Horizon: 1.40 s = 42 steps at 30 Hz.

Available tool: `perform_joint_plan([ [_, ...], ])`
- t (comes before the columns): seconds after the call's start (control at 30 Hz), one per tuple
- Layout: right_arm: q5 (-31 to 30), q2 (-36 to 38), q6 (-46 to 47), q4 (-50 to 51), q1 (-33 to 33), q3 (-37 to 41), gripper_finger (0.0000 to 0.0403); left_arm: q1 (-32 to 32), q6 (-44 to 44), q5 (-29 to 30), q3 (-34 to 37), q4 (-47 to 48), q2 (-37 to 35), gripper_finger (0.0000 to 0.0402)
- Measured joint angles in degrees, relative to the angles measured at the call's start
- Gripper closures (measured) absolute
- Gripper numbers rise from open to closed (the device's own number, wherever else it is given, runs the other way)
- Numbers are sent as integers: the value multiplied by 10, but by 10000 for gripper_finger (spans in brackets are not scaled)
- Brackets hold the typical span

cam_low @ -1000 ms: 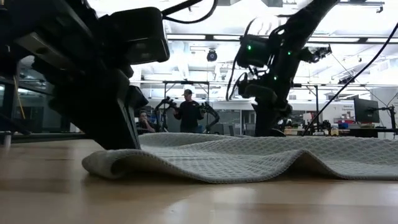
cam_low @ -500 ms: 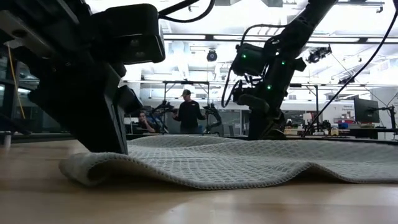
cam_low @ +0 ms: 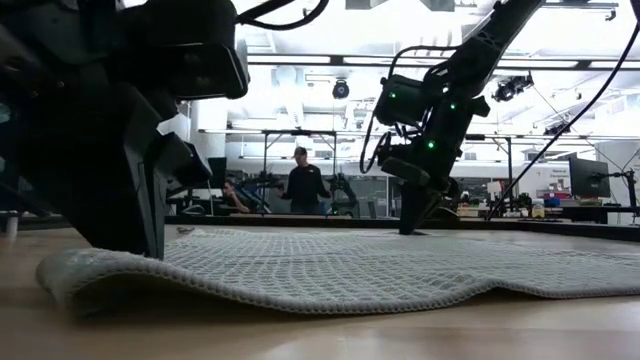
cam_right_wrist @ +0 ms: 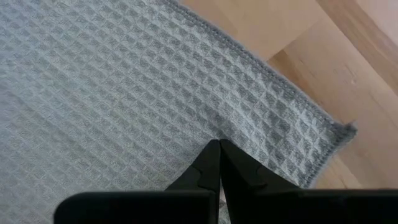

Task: Fold microfiber towels
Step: Fold the gray towel on the table

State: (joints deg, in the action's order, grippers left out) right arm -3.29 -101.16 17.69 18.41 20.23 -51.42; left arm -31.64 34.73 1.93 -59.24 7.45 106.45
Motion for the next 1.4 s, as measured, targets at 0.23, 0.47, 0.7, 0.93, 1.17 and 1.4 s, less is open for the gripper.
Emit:
perform_joint_plan([
  [0.23, -11, 7, -15, -15, -11, 2, 401, 0, -20, 13, 1, 17, -12, 401],
  [0.47, -28, 50, -24, -12, -24, 3, 401, 1, -20, 46, 3, 60, -52, 401],
  [0.7, -22, 125, -15, -1, -46, 2, 401, 1, -52, 76, 2, 95, -101, 401],
  [0.93, 34, 194, 32, 40, -97, 2, 401, 1, -64, 83, 2, 137, -122, 401],
  [1.17, 52, 201, 64, 48, -200, 1, 401, 1, -80, 160, 1, 199, -122, 401],
  [1.4, 10, 201, 90, 73, -289, 1, 401, 1, -52, 185, 1, 228, -161, 401],
])
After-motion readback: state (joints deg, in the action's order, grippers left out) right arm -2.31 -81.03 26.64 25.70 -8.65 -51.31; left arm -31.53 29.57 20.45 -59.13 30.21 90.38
